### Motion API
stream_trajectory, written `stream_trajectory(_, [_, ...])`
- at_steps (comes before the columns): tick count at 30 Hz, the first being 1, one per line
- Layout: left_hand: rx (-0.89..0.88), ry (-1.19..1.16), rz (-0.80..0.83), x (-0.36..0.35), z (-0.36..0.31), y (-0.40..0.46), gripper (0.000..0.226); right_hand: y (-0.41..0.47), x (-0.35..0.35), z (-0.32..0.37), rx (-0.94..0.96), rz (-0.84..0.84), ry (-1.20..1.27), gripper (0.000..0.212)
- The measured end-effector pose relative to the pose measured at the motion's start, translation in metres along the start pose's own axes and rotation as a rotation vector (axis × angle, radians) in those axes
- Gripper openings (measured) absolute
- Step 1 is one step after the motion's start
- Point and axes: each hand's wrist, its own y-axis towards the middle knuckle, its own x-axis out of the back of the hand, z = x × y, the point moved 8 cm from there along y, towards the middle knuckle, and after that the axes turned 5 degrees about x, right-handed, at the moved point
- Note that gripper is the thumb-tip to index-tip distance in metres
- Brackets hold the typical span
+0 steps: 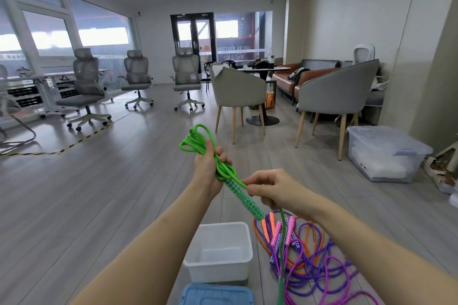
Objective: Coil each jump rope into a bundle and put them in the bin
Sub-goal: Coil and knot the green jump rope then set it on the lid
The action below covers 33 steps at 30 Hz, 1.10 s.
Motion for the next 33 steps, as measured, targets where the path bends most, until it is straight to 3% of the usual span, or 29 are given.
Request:
stream_trajectory(3, [0.014,0.028,0.024,0.006,-0.010,0.005,0.030,-0.005,0.009,-0.004,-0.017,0.063,-0.155,0.014])
stream_trajectory(5, [0.022,0.096,0.093,0.008,-0.015,0.007,0.025,-0.005,0.019,-0.009,-0.017,0.002,-0.224,0.012])
stream_trajectory(8, [0.071,0.305,0.188,0.006,-0.007,0.003,0.020,0.000,0.031,-0.012,0.026,-0.130,-0.318,0.008])
stream_trajectory(14, [0.171,0.730,0.397,-0.005,0.023,-0.022,0.022,0.011,0.030,-0.002,0.182,-0.236,-0.347,0.007])
stream_trajectory(23, [0.343,0.791,0.633,-0.026,0.053,-0.059,0.042,0.008,0.028,-0.005,0.199,-0.351,-0.439,0.005])
stream_trajectory(29, [0.375,0.702,0.605,-0.025,0.055,-0.056,0.035,0.006,0.039,-0.011,0.160,-0.429,-0.503,0.024])
stream_trajectory(33, [0.345,0.657,0.557,-0.025,0.054,-0.049,0.038,0.008,0.039,-0.006,0.191,-0.426,-0.515,0.019])
